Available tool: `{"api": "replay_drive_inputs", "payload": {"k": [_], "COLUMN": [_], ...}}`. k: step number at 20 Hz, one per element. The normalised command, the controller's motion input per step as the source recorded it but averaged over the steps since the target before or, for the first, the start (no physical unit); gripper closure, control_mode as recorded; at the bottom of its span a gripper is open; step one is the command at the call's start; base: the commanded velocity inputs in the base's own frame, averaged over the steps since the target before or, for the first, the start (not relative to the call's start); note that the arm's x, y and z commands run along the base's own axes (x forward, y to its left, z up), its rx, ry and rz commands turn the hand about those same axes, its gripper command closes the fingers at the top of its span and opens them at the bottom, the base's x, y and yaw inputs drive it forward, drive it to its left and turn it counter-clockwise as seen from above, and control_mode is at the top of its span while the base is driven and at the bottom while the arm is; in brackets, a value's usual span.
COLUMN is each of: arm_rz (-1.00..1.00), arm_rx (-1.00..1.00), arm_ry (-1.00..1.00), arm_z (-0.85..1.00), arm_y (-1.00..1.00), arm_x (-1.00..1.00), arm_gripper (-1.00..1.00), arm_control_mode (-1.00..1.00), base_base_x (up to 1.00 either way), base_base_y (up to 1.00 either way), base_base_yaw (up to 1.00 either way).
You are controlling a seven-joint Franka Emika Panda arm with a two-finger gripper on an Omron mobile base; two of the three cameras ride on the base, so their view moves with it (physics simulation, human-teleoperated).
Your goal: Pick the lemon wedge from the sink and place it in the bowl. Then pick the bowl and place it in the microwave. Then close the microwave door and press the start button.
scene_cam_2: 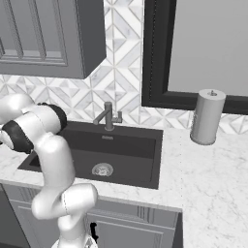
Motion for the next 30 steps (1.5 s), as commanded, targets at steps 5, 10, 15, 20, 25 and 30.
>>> {"api": "replay_drive_inputs", "payload": {"k": [5, 10, 15, 20, 25, 30], "arm_rz": [-0.19, -0.25, -0.28, -0.25, -0.19, -0.07], "arm_rx": [0.11, 0.11, 0.08, 0.08, 0.15, 0.20], "arm_ry": [-0.03, -0.12, -0.11, -0.01, 0.04, 0.07], "arm_z": [0.56, 0.72, 0.74, 0.72, 0.81, 0.71], "arm_y": [-0.67, -0.61, -0.53, -0.65, -0.82, -0.83], "arm_x": [-0.44, -0.42, -0.36, -0.31, -0.30, -0.41], "arm_gripper": [1.00, 1.00, 1.00, 1.00, 1.00, 1.00], "arm_control_mode": [-1.00, -1.00, -1.00, -1.00, -1.00, -1.00], "base_base_x": [0.00, 0.00, 0.00, 0.00, 0.00, 0.00], "base_base_y": [0.00, 0.00, 0.00, 0.00, 0.00, 0.00], "base_base_yaw": [0.00, 0.00, 0.00, 0.00, 0.00, 0.00]}}
